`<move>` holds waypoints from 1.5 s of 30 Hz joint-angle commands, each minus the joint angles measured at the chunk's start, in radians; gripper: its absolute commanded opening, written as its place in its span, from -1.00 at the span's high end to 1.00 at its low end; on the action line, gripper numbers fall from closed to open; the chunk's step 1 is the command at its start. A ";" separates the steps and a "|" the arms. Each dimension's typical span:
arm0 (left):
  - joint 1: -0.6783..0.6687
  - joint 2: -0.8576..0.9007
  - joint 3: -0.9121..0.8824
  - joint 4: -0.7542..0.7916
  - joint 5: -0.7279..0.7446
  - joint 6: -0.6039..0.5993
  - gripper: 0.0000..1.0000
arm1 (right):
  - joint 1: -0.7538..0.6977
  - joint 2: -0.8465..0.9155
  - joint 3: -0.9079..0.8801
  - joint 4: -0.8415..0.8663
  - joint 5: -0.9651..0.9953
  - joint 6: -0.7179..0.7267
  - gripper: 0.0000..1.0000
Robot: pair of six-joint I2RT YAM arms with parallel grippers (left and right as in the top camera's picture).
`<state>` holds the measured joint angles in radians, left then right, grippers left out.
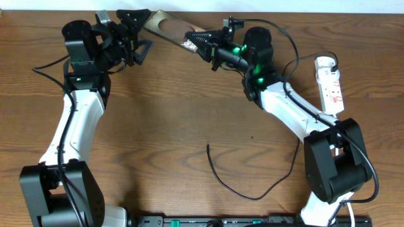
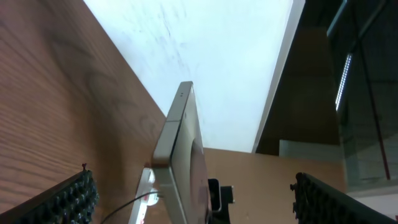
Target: Plug charger to phone and switch on socket
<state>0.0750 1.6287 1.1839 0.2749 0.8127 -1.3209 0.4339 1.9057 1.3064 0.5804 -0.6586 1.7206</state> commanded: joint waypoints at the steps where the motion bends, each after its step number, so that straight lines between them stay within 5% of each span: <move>1: -0.022 0.001 -0.002 0.008 -0.021 -0.020 -0.94 | 0.023 -0.012 0.021 0.014 0.025 0.010 0.98; 7: -0.032 0.001 -0.002 0.008 -0.021 -0.020 -0.92 | 0.033 -0.012 0.021 0.015 0.016 0.006 0.98; 12: -0.033 0.001 -0.002 0.008 -0.021 -0.020 -0.36 | 0.036 -0.012 0.021 0.014 -0.001 0.006 0.98; 26: -0.033 0.001 -0.002 0.013 -0.039 -0.020 0.20 | 0.052 -0.012 0.021 0.014 -0.006 0.006 0.98; 33: -0.033 0.001 -0.002 0.012 -0.040 -0.019 0.72 | 0.059 -0.012 0.021 0.015 -0.006 0.007 0.98; 45: -0.033 0.001 -0.002 0.013 -0.041 -0.019 0.85 | 0.065 -0.012 0.021 0.015 -0.006 0.014 0.97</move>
<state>0.0437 1.6295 1.1820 0.2726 0.7780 -1.3617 0.4702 1.9053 1.3098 0.5964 -0.6525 1.7535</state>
